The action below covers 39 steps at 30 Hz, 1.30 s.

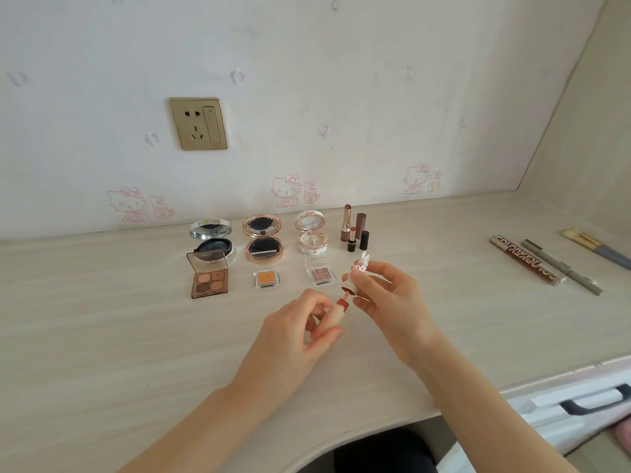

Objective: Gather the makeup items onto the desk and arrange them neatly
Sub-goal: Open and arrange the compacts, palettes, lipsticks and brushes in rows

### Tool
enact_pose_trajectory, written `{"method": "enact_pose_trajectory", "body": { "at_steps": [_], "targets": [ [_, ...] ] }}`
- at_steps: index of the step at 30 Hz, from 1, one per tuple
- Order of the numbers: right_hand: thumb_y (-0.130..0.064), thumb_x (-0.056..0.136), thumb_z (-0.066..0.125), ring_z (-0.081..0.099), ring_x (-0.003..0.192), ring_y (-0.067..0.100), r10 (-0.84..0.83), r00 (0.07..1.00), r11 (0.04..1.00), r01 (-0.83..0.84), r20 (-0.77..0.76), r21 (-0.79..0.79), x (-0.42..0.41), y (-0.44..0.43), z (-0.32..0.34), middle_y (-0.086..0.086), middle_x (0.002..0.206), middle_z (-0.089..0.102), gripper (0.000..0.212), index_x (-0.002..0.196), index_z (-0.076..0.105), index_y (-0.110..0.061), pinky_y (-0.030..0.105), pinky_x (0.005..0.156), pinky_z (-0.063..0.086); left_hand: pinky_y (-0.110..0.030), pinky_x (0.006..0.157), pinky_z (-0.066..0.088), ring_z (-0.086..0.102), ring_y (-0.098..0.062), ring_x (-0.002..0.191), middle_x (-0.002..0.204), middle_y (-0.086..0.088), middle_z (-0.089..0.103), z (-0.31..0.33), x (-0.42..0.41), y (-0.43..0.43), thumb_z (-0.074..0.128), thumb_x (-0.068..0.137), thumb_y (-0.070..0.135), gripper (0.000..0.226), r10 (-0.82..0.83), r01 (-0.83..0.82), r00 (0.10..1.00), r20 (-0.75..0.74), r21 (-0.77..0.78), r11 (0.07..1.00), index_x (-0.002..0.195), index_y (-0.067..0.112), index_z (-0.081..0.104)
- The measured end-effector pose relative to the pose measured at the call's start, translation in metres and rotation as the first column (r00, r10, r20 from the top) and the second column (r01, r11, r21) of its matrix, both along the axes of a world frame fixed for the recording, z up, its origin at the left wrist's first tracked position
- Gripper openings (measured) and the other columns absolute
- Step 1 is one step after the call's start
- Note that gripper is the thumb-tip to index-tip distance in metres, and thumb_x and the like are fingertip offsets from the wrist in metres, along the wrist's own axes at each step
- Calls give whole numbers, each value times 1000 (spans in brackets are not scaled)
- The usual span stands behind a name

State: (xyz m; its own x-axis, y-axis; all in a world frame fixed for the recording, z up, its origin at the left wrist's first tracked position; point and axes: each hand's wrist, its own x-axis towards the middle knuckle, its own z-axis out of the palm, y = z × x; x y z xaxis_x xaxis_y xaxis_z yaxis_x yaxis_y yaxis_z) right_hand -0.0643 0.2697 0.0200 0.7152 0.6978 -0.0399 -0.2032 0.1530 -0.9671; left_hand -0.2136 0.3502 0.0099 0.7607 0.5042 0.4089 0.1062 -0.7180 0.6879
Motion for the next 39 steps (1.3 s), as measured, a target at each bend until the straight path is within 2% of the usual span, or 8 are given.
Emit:
{"method": "enact_pose_trajectory", "body": {
  "at_steps": [6, 12, 16, 19, 23, 31, 35, 39],
  "targets": [
    [-18, 85, 70, 67, 77, 13, 44, 995, 992, -34, 86, -118, 36, -6, 13, 10, 91, 74, 23, 104, 66, -6, 27, 74, 52, -13, 86, 42, 54, 3, 97, 94, 20, 59, 0, 28, -13, 73, 79, 31, 37, -62, 61, 994, -87, -4, 998, 108, 36, 50],
    [-17, 84, 71, 68, 82, 19, 108, 977, 966, -60, 182, -250, 67, -4, 16, 16, 96, 73, 21, 101, 68, -6, 30, 77, 54, -13, 87, 35, 44, -3, 102, 97, 22, 57, -5, 50, -15, 70, 82, 36, 40, -87, 117, 985, -146, 212, 970, 117, 34, 53],
    [-20, 83, 72, 63, 74, 18, 179, 960, 937, -100, 216, -333, 78, 4, 13, 14, 93, 73, 19, 98, 69, -7, 31, 75, 53, -20, 80, 42, 48, -9, 89, 87, 21, 62, -9, 60, -11, 67, 84, 39, 16, -75, 112, 991, -108, 395, 912, 97, 33, 61],
    [-19, 83, 72, 56, 61, 12, 210, 950, 914, -107, 231, -391, 81, 13, 11, 9, 74, 66, 18, 96, 69, -7, 25, 67, 53, -27, 78, 47, 49, -11, 87, 81, 18, 63, -15, 65, -6, 63, 84, 40, 12, -29, 74, 994, -106, 450, 890, 94, 33, 62],
    [-18, 83, 72, 53, 53, 8, 247, 930, 892, -107, 274, -440, 85, 23, 10, 1, 63, 58, 16, 94, 70, -7, 19, 58, 49, -29, 77, 48, 51, -12, 86, 81, 17, 62, -22, 67, -2, 58, 85, 37, 12, 2, 32, 997, -72, 468, 883, 95, 31, 62],
    [-22, 81, 72, 55, 53, 12, 283, 843, 839, 13, 458, -543, 89, 43, 7, 4, 69, 66, 7, 79, 69, -17, 21, 57, 49, -28, 81, 46, 50, -12, 88, 84, 17, 60, -26, 71, 3, 51, 91, 39, 12, 45, -3, 995, -88, 436, 900, 94, 32, 59],
    [-25, 81, 71, 58, 68, 14, 280, 788, 821, 99, 548, -562, 88, 47, 4, 9, 81, 71, 12, 82, 71, -12, 31, 73, 53, -29, 80, 46, 51, -13, 86, 83, 15, 60, -28, 74, 3, 51, 91, 38, 13, 58, -18, 995, -79, 437, 899, 92, 29, 60],
    [-25, 84, 68, 56, 73, 13, 297, 759, 809, 123, 580, -575, 87, 48, 4, 5, 83, 69, 12, 83, 71, -14, 29, 74, 49, -29, 78, 46, 51, -13, 85, 83, 14, 60, -29, 77, 4, 50, 91, 38, 14, 70, -28, 995, -77, 453, 891, 91, 28, 60]
  ]
}}
